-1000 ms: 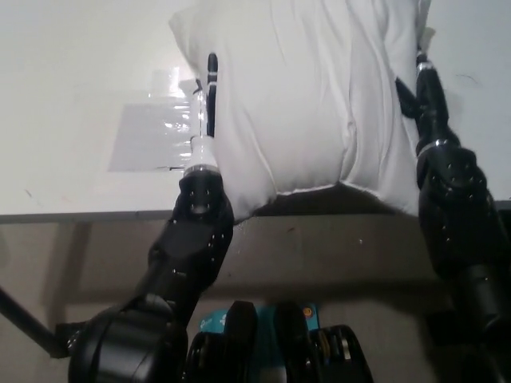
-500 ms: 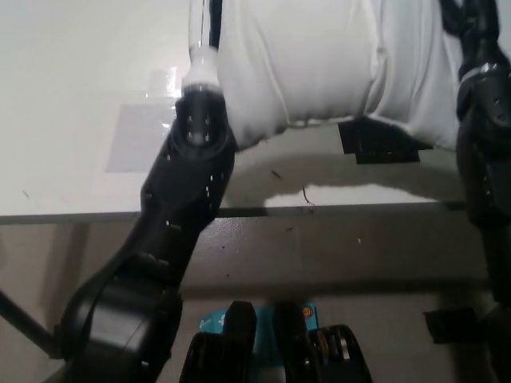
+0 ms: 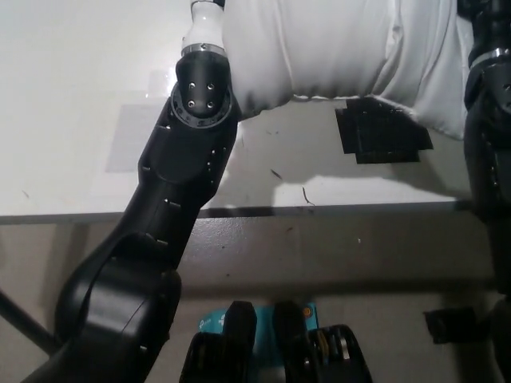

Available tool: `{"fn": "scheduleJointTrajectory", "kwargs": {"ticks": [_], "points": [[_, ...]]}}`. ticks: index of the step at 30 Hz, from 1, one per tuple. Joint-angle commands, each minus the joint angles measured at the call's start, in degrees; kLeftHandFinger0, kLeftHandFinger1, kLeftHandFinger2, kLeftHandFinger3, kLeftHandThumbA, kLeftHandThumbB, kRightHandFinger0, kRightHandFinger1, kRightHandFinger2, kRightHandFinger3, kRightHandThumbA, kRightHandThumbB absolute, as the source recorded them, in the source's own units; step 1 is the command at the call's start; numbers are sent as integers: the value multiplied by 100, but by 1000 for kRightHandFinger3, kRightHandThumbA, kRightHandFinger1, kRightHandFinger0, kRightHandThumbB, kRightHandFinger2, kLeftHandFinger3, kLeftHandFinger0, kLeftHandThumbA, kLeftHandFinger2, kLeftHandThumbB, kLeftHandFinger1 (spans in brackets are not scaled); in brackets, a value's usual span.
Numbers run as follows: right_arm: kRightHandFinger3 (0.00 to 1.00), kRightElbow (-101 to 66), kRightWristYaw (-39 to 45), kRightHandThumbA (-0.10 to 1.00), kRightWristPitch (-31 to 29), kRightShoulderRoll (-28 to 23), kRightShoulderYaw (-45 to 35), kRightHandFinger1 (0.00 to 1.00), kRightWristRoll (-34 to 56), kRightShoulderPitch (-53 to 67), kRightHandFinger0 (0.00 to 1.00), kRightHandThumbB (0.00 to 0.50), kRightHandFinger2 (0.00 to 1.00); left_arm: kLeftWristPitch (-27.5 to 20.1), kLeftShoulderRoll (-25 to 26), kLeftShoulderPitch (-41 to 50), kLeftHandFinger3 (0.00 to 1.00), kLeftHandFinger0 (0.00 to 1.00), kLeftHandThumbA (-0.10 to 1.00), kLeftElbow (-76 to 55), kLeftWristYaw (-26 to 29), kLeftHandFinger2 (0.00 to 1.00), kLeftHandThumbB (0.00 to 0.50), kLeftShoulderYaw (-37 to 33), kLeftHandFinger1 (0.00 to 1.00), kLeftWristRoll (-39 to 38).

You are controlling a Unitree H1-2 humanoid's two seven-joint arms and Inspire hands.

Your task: The robot uses both hands to lift the pillow and then drops it on the table

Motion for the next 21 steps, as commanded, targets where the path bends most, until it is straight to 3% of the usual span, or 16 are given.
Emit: {"fn": "scheduleJointTrajectory", "kwargs": {"ticks": [1,5,8,10,13,17,21], "points": [[1000,402,417,1000,-323,330,491,1000,-216,-287,1000,359,1000,-224,-437,-247,1000,1000,1000,112,-199,1000,148,-189,1000,214],[1000,1230,363,1000,-712,291,903,1000,-634,-22,1000,293,1000,-459,-432,-6,1000,1000,1000,671,-206,1000,123,-296,1000,330],[1000,1569,331,1000,-649,294,1030,1000,-681,48,1000,284,1000,-585,-433,107,1000,1000,1000,937,-257,1000,111,-297,1000,290],[1000,1897,293,1000,-721,330,1096,1000,-688,154,1000,251,1000,-790,-457,339,1000,1000,1000,1145,-299,1000,149,-217,1000,175],[1000,2333,303,1000,-932,349,1114,1000,-658,194,1000,294,1000,-836,-435,494,1000,1000,1000,1481,-199,1000,130,-209,1000,211],[1000,2476,317,1000,-1095,333,1146,1000,-675,237,1000,276,1000,-899,-390,632,1000,1000,1000,1766,-97,1000,89,-190,1000,226],[1000,2378,359,1000,-1150,241,1122,1000,-649,360,1000,277,1000,-1034,-273,816,1000,1000,1000,2033,-161,1000,115,-199,1000,227]]}}
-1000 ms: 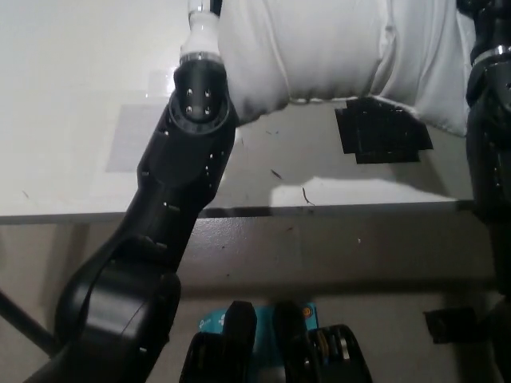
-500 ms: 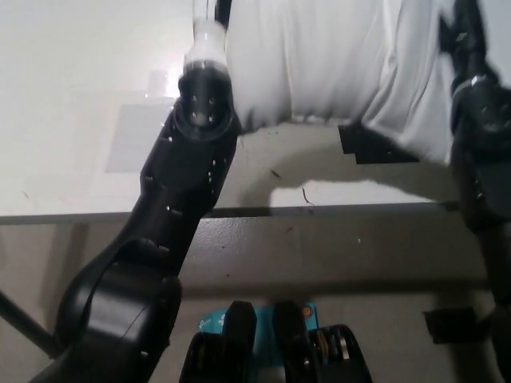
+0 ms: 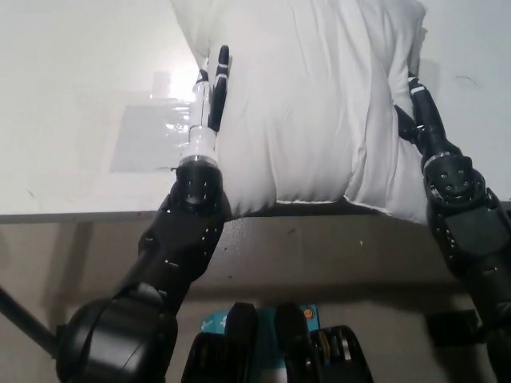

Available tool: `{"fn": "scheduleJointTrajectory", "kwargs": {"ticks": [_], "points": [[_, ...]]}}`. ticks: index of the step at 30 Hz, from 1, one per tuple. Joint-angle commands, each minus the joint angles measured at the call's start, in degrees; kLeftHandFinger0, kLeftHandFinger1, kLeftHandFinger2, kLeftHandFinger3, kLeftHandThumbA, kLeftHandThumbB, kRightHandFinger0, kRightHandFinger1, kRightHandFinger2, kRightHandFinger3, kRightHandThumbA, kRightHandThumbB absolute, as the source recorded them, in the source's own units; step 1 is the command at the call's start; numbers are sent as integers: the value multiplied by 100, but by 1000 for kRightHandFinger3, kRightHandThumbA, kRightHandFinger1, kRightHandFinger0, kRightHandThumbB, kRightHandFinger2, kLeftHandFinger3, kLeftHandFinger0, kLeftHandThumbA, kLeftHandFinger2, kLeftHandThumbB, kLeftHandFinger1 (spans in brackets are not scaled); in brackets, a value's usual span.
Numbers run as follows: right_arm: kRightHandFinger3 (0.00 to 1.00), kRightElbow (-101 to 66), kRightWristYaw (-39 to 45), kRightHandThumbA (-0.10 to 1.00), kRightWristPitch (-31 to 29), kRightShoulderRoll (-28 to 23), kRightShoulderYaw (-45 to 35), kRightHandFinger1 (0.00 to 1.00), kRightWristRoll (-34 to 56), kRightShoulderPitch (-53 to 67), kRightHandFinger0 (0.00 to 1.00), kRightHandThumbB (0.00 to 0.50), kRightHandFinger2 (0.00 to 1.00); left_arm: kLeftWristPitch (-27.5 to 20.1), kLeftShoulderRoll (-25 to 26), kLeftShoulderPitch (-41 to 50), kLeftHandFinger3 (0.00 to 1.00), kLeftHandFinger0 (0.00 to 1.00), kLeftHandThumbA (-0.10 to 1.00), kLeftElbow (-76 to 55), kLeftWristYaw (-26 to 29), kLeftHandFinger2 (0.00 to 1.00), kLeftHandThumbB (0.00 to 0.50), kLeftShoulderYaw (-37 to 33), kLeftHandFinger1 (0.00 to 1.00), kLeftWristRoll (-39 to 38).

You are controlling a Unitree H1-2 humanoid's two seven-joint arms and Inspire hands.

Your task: The robot uses both hands to lift the pillow and then drops it on the table

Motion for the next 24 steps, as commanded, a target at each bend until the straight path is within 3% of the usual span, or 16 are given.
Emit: {"fn": "scheduleJointTrajectory", "kwargs": {"ticks": [1,4,6,8,10,11,12,14,15,16,19,22,24], "points": [[1000,-109,371,1000,-352,160,158,1000,-101,-39,1000,279,1000,-453,-204,3,1000,1000,1000,131,-154,1000,114,-112,1000,180],[1000,-250,416,1000,-451,97,132,1000,-62,95,1000,290,1000,-491,-81,198,1000,1000,1000,90,-34,1000,135,-328,1000,438],[1000,-468,412,1000,-515,22,115,1000,-62,185,1000,287,1000,-492,17,334,1000,1000,1000,-103,52,1000,101,-498,1000,612],[1000,-955,366,1000,-400,-62,109,1000,-103,393,1000,307,1000,-492,103,485,1000,1000,1000,-303,71,1000,115,-545,1000,613],[1000,-1555,363,1000,-229,-160,40,1000,-62,653,1000,334,1000,-492,242,758,1000,1000,1000,-804,77,1000,135,-625,1000,682],[1000,-1581,360,1000,-212,-158,39,1000,-63,678,1000,393,1000,-492,240,770,1000,1000,1000,-810,71,1000,185,-633,1000,680],[1000,-2068,374,1000,-132,-282,-19,1000,-47,888,1000,367,1000,-492,397,975,1000,1000,1000,-1280,-32,1000,137,-640,1000,697],[1000,-2602,358,1000,-115,-466,-84,1000,-82,1117,1000,382,1000,-492,611,1232,1000,1000,1000,-1856,-133,1000,149,-601,1000,712],[1000,-2814,376,1000,-30,-543,-97,1000,-106,1193,1000,353,1000,-492,664,1304,1000,1000,1000,-2026,-145,1000,163,-590,1000,739],[1000,-3110,432,1000,51,-668,-141,1000,-89,1310,1000,359,1000,-492,772,1421,1000,1000,1000,-2322,-235,1000,171,-571,1000,738],[1000,-3590,453,1000,163,-877,-220,1000,-115,1561,1000,379,1000,-447,936,1698,1000,1000,1000,-2991,-415,1000,156,-520,1000,694],[1000,-4194,381,1000,272,-1124,-354,1000,-218,1872,1000,357,1000,-111,1101,2112,1000,1000,1000,-4086,-542,1000,143,-446,1000,685],[1000,-4643,390,1000,238,-1383,-416,1000,-364,2104,1000,371,1000,-84,1204,2430,1000,1000,1000,-4835,-608,1000,85,-380,1000,649]]}}
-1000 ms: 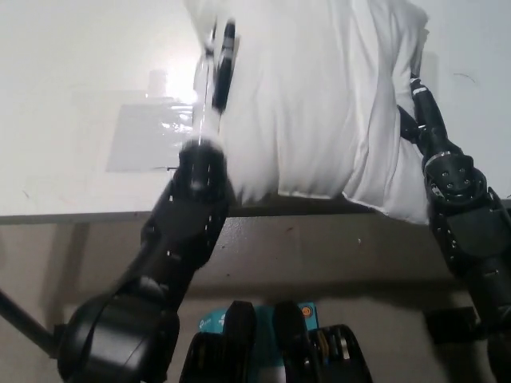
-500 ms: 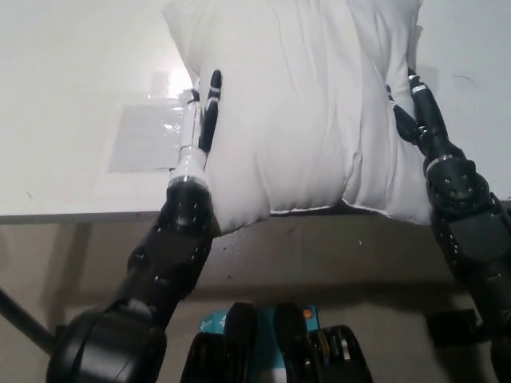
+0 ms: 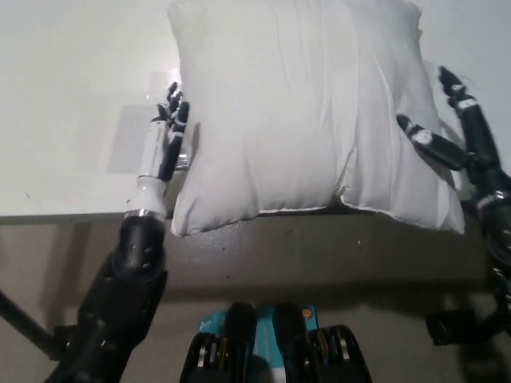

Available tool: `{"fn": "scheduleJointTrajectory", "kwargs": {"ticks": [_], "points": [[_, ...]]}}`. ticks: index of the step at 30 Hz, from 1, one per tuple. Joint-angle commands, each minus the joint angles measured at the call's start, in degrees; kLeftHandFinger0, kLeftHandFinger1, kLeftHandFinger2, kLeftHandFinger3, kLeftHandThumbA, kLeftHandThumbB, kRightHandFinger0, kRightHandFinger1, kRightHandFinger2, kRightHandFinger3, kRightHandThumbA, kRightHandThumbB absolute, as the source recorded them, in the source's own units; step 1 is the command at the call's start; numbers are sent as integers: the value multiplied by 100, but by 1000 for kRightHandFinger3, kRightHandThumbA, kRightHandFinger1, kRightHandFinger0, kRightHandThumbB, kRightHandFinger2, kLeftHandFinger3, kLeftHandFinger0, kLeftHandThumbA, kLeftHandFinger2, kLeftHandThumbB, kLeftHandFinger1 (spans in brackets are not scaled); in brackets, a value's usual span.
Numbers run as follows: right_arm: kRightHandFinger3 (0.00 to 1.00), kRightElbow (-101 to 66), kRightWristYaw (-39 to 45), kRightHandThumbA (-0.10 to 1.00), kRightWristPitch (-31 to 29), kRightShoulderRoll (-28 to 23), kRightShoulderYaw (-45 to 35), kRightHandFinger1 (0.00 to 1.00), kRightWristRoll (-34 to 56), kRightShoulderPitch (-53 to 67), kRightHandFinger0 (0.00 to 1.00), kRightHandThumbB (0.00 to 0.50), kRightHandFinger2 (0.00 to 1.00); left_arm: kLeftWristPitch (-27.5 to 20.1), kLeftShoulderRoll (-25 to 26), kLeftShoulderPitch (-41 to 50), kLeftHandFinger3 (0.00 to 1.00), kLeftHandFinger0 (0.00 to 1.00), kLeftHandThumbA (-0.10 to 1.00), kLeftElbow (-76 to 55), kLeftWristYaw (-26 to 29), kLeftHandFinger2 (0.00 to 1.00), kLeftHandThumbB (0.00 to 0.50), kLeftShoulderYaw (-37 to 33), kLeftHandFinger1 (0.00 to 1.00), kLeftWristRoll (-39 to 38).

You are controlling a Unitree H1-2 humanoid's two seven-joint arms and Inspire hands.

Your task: The robot uses both hands to lift the pillow and then drops it on the table

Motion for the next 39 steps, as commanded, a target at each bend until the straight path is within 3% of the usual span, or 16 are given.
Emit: {"fn": "scheduleJointTrajectory", "kwargs": {"ticks": [1,5,7,11,14,16,17,18,21,22,25,29,31,32,35,39], "points": [[1000,-1467,135,1000,149,-708,-361,1000,-343,356,1000,380,1000,226,370,495,1000,1000,1000,-2132,-494,1000,90,152,1000,77],[1000,-1996,148,1000,213,-927,-484,1000,-393,626,1000,381,1000,497,438,843,1000,1000,1000,-3070,-624,1000,136,260,1000,-116],[1000,-2229,160,1000,216,-1012,-546,1000,-435,759,1000,375,1000,599,425,1022,1000,1000,1000,-3440,-629,1000,208,282,1000,-62],[1000,-2809,169,1000,117,-1049,-635,1000,-471,1212,1000,330,1000,518,364,1536,1000,1000,1000,-3906,-601,1000,181,301,1000,81],[1000,-3199,232,1000,-114,-832,-764,1000,67,1658,1000,325,1000,471,213,1925,1000,1000,1000,-4054,-495,1000,197,333,1000,160],[1000,-3459,256,1000,-74,-729,-804,1000,96,2017,1000,358,1000,381,53,2132,1000,1000,1000,-3997,-442,1000,196,334,1000,98],[1000,-3598,295,1000,16,-647,-763,1000,97,2309,1000,394,1000,323,6,2313,1000,1000,1000,-3920,-430,1000,161,305,1000,153],[1000,-3583,313,1000,41,-598,-726,1000,85,2288,1000,396,1000,353,31,2340,1000,1000,1000,-3951,-447,1000,159,346,1000,151],[1000,-3559,311,1000,-156,-506,-700,1000,10,2568,1000,325,1000,218,-18,2390,1000,1000,1000,-3808,-542,1000,76,345,1000,68],[1000,-3512,286,1000,-283,-467,-702,1000,-74,2782,1000,301,1000,263,-54,2386,1000,1000,1000,-3752,-596,1000,112,336,1000,3],[1000,-3405,301,1000,-614,-359,-663,1000,-102,3328,1000,254,1000,464,-104,2518,1000,1000,1000,-3851,-602,1000,152,398,1000,45],[1000,-3246,310,1000,-927,-227,-541,1000,-296,3831,1000,252,1000,533,-98,2752,1000,1000,1000,-4090,-692,1000,142,481,1000,30],[1000,-3174,480,1000,-1031,-199,-446,1000,-78,3966,1000,205,1000,664,-43,3044,1000,1000,1000,-4347,-860,1000,163,502,1000,-137],[1000,-3173,472,1000,-1069,-199,-439,1000,-113,3976,1000,196,1000,666,-29,3113,1000,1000,1000,-4376,-914,1000,140,500,1000,-183],[1000,-3129,473,1000,-1132,-208,-462,1000,-134,3985,1000,188,1000,749,-40,3269,1000,1000,1000,-4445,-1027,1000,161,502,1000,-228],[1000,-2958,472,1000,-1152,-70,-496,1000,76,3950,1000,203,1000,712,-81,3256,1000,1000,1000,-4402,-1066,1000,135,557,1000,-255]]}}
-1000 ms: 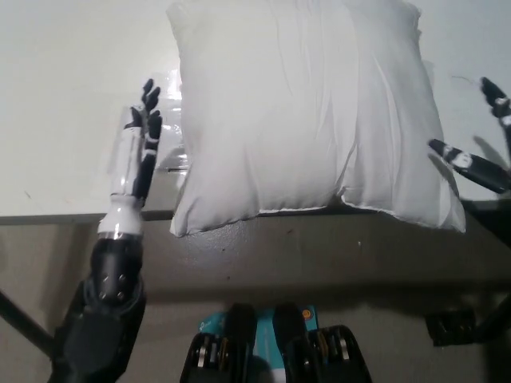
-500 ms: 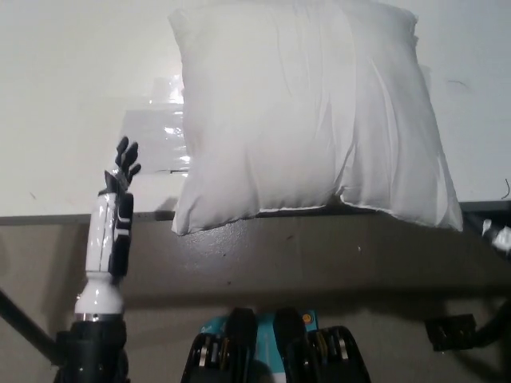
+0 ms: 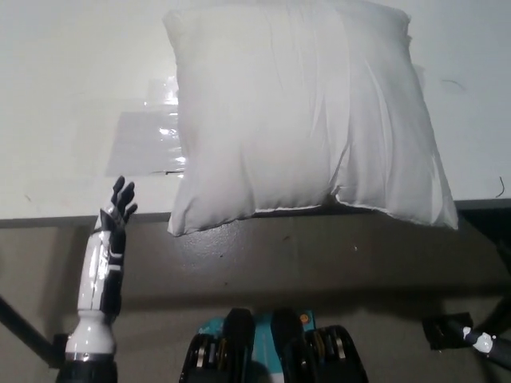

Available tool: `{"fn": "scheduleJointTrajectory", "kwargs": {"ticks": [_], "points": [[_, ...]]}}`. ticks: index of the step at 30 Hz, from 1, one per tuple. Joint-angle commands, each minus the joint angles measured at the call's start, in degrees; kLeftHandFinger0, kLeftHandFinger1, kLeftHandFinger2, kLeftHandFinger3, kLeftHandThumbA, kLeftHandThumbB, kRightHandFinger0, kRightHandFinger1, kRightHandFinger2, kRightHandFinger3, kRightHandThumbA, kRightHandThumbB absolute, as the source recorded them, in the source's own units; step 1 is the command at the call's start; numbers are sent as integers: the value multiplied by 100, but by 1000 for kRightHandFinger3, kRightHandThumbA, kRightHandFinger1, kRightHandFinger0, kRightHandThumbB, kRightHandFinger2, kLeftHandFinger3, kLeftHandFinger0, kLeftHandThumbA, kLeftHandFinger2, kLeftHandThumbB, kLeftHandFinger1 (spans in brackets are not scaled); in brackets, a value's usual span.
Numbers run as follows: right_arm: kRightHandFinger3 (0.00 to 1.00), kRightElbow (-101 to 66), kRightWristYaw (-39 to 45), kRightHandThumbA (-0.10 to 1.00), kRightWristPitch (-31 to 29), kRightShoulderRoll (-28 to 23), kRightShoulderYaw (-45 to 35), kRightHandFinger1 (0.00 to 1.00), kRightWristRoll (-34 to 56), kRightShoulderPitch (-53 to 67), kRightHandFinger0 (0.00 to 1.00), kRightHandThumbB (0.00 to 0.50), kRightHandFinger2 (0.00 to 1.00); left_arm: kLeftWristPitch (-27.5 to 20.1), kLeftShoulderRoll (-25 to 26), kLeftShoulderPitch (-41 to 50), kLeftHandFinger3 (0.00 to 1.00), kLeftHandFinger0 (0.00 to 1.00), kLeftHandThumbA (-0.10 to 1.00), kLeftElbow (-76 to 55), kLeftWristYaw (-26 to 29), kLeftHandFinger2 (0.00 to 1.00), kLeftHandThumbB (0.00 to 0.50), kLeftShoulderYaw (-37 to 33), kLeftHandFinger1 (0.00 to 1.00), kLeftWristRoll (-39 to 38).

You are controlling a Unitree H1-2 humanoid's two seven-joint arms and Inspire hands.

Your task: The robot uses both hands to lift the pillow and then drops it on the table

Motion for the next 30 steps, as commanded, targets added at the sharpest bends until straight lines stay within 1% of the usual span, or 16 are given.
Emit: {"fn": "scheduleJointTrajectory", "kwargs": {"ticks": [1,3,4,6,8,9,11,14,15,16,18,22,23,25,29,30], "points": [[1000,290,67,1000,-481,74,-28,1000,50,-191,1000,196,1000,48,57,-95,1000,1000,1000,-214,-227,1000,124,104,1000,-74],[1000,383,74,1000,-555,127,-29,1000,118,-189,1000,191,1000,89,70,-107,1000,1000,1000,-228,-295,1000,119,116,1000,-123],[1000,395,75,1000,-545,140,-34,1000,115,-181,1000,205,1000,109,78,-107,1000,1000,1000,-235,-340,1000,108,105,1000,-158],[1000,443,90,1000,-568,181,-30,1000,114,-239,1000,202,1000,128,97,-149,1000,1000,1000,-242,-388,1000,106,136,1000,-186],[1000,436,121,1000,-529,199,-31,1000,146,-305,1000,216,1000,200,61,-125,1000,1000,1000,-276,-380,1000,109,155,1000,-139],[1000,437,128,1000,-553,195,-32,1000,145,-317,1000,226,1000,183,47,-108,1000,1000,1000,-278,-371,1000,87,153,1000,-107],[1000,381,168,1000,-503,169,-47,1000,149,-348,1000,220,1000,137,8,-52,1000,1000,1000,-315,-359,1000,74,149,1000,-43],[1000,373,208,1000,-531,172,-59,1000,217,-342,1000,226,1000,205,-8,58,1000,1000,1000,-430,-410,1000,114,140,1000,-75],[1000,340,201,1000,-528,151,-79,1000,191,-332,1000,206,1000,210,-18,85,1000,1000,1000,-445,-421,1000,142,127,1000,-73],[1000,287,204,1000,-517,126,-90,1000,140,-321,1000,187,1000,200,-11,119,1000,1000,1000,-444,-425,1000,147,132,1000,-52],[1000,293,236,1000,-506,125,-88,1000,168,-340,1000,184,1000,237,-11,101,1000,1000,1000,-463,-420,1000,160,157,1000,-43],[1000,324,195,1000,-624,119,-120,1000,89,-333,1000,186,1000,303,-10,41,1000,1000,1000,-455,-469,1000,163,178,1000,-100],[1000,331,198,1000,-585,124,-128,1000,107,-330,1000,206,1000,289,-9,31,1000,1000,1000,-447,-481,1000,160,186,1000,-117],[1000,390,89,1000,-605,160,-114,1000,-157,-388,1000,185,1000,277,0,-1,1000,1000,1000,-444,-490,1000,135,236,1000,-164],[1000,500,18,1000,-662,157,-93,1000,-410,-460,1000,166,1000,326,-49,-35,1000,1000,1000,-458,-506,1000,145,258,1000,-156],[1000,475,13,1000,-586,155,-78,1000,-499,-458,1000,180,1000,347,-61,-42,1000,1000,1000,-468,-515,1000,148,264,1000,-171]]}}
